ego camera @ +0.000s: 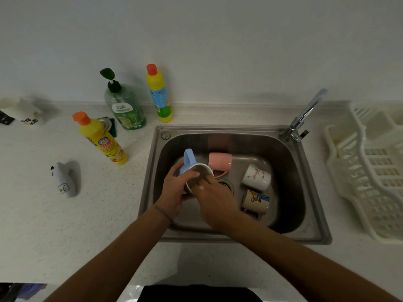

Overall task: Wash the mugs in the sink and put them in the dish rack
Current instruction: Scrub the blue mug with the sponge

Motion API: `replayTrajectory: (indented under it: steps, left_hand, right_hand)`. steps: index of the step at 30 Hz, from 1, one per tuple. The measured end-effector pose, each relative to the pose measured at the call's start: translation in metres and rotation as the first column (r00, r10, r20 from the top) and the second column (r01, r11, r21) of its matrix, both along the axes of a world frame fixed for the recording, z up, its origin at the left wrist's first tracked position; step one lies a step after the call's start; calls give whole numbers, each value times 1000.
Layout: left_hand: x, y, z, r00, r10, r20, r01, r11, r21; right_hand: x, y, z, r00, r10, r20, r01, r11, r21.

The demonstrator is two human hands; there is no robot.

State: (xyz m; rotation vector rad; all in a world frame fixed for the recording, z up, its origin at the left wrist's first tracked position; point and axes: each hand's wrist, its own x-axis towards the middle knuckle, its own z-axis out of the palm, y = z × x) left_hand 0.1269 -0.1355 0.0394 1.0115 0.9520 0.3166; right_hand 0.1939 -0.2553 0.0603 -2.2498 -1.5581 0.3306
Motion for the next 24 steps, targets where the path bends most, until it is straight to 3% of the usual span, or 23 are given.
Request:
replayTrajectory:
  steps: [2,4,8,10,12,16,19,21,24]
  left_hand:
    - [0,-7,-1,1000,-28,0,28,999,17]
    - [-3,-7,-2,999,-46,-21,46,999,0]
    - [-12,7,-6,991,-113,-65,108,991,-77]
    - [-10,8,-5,990,-130,-63,124,988,-87]
    - [-6,4,-3,997,-78,-14,77,994,-73]
    - [-2,-11,-5,984,67,167,-51,994,-102]
    - [-2,-12,-6,985,103,140,-91,992,-87]
    - [-6,-3,-7,988,100,117,-93,993,-68]
    - [-9,4,-6,993,95,68,-90,993,-75]
  right_hand:
    - [-16,8,-1,982,-89,-167,96,995,36]
    - [-16,7,3,979,-29,-200,32,999,12]
    - [14,-7,13,952,260,162,-245,964,-105]
    - [14,-7,16,936,288,202,-270,956,-113]
    - [8,-2,12,952,246,184,-237,969,-70]
    - [-10,19,6,999,-32,1,31,992,123]
    - [-24,25,4,987,-114,-116,136,970,201]
    - [-17,16,3,997,-7,-73,21,981,193]
    - [7,1,-4,980,148,135,-163,980,110]
